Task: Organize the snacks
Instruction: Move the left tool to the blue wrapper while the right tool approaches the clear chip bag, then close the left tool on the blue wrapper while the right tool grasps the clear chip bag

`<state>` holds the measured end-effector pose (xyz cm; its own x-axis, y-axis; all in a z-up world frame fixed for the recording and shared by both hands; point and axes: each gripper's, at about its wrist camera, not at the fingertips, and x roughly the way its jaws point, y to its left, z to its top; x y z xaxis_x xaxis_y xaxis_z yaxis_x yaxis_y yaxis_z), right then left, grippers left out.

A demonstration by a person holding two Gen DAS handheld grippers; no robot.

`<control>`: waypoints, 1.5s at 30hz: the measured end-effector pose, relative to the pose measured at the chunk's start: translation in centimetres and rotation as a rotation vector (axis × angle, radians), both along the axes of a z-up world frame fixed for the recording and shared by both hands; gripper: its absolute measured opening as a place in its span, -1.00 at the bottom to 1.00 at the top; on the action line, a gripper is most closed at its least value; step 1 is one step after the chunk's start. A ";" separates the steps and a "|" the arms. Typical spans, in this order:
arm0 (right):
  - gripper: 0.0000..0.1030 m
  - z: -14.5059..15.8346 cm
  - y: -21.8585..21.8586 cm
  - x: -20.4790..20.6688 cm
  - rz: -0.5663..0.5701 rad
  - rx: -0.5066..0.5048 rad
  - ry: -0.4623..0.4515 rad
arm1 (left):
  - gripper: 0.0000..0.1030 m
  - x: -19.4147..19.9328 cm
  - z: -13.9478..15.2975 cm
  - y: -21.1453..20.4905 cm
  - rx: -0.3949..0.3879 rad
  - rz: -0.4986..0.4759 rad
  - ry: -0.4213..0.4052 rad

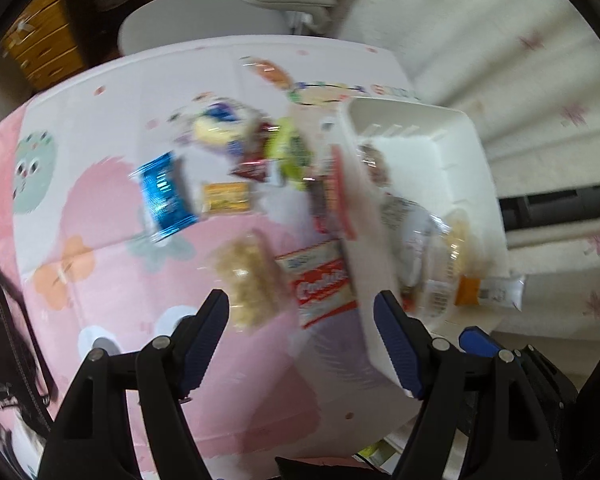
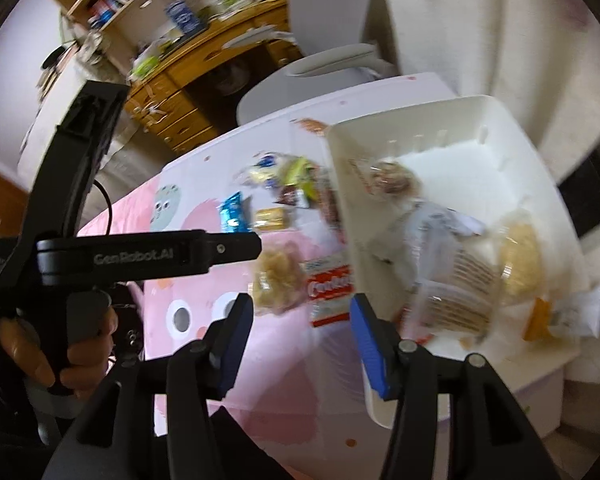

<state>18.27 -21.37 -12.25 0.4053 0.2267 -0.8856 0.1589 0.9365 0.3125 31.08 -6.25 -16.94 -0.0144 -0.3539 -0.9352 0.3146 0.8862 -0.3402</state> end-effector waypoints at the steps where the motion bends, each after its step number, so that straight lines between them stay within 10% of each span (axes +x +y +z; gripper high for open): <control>1: -0.01 -0.1 0.4 0.2 0.010 0.000 -0.006 | 0.43 0.2 -0.3 0.8 0.003 0.020 0.003; 18: -0.01 -6.2 9.0 2.9 0.216 -0.114 -0.148 | 0.44 3.9 -7.0 8.3 0.003 0.256 0.029; 39: 0.17 -14.1 10.9 4.7 0.289 -0.255 -0.080 | 0.42 9.6 -12.9 7.1 0.000 0.360 -0.034; 45: 0.17 -14.8 11.1 5.1 0.288 -0.291 -0.076 | 0.13 10.2 -12.8 6.4 0.036 0.338 -0.081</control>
